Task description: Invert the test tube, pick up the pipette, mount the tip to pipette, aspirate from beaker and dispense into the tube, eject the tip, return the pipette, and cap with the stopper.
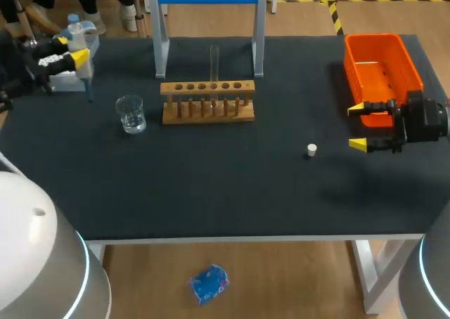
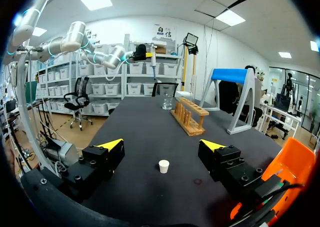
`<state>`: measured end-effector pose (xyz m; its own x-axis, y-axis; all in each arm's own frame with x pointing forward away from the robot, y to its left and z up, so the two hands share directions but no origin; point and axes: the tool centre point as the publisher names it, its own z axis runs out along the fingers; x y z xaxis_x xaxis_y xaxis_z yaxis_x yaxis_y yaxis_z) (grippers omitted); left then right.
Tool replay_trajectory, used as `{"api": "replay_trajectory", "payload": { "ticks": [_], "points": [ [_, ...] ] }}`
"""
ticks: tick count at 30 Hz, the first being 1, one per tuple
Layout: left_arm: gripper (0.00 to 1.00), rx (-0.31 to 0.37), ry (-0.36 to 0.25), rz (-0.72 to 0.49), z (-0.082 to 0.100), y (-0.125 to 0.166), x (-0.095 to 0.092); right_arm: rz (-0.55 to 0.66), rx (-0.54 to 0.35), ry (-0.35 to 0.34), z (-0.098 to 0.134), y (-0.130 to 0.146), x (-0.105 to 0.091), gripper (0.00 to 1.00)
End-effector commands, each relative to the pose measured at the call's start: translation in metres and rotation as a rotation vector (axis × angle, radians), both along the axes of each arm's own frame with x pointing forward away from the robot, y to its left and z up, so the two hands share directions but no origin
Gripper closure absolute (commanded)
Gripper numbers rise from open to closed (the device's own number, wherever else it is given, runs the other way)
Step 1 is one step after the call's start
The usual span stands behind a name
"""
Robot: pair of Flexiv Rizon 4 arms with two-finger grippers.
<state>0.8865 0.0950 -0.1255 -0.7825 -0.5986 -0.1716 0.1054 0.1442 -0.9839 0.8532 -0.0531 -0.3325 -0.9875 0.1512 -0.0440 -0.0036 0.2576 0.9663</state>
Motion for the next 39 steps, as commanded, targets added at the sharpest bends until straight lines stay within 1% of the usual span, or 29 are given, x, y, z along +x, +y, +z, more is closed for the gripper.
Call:
{"api": "replay_trajectory", "payload": {
  "ticks": [1,3,5,10,13,16,39],
  "points": [
    [1.0,0.006,0.017,-0.059,0.003,0.003,0.03,-0.001,-0.003,-0.001,0.001,0.0,-0.001,0.0],
    [1.0,0.008,0.023,-0.058,0.003,0.006,0.043,-0.001,-0.003,-0.001,0.001,0.0,-0.001,0.0],
    [1.0,-0.005,0.031,-0.042,0.001,0.002,0.053,-0.001,-0.003,-0.001,0.001,0.0,-0.001,0.0],
    [1.0,-0.009,0.041,-0.03,-0.003,-0.003,0.077,-0.001,-0.003,-0.001,0.001,0.0,-0.001,0.0],
    [1.0,-0.018,0.048,-0.014,-0.007,-0.003,0.09,-0.001,-0.003,-0.001,0.001,0.0,-0.001,0.0],
    [1.0,-0.029,0.052,-0.003,-0.009,-0.005,0.098,-0.001,-0.003,-0.001,0.001,0.0,-0.001,0.0],
    [1.0,-0.027,0.056,-0.003,-0.01,-0.007,0.1,-0.001,-0.003,-0.001,0.001,0.0,-0.001,0.0]
  ]
}}
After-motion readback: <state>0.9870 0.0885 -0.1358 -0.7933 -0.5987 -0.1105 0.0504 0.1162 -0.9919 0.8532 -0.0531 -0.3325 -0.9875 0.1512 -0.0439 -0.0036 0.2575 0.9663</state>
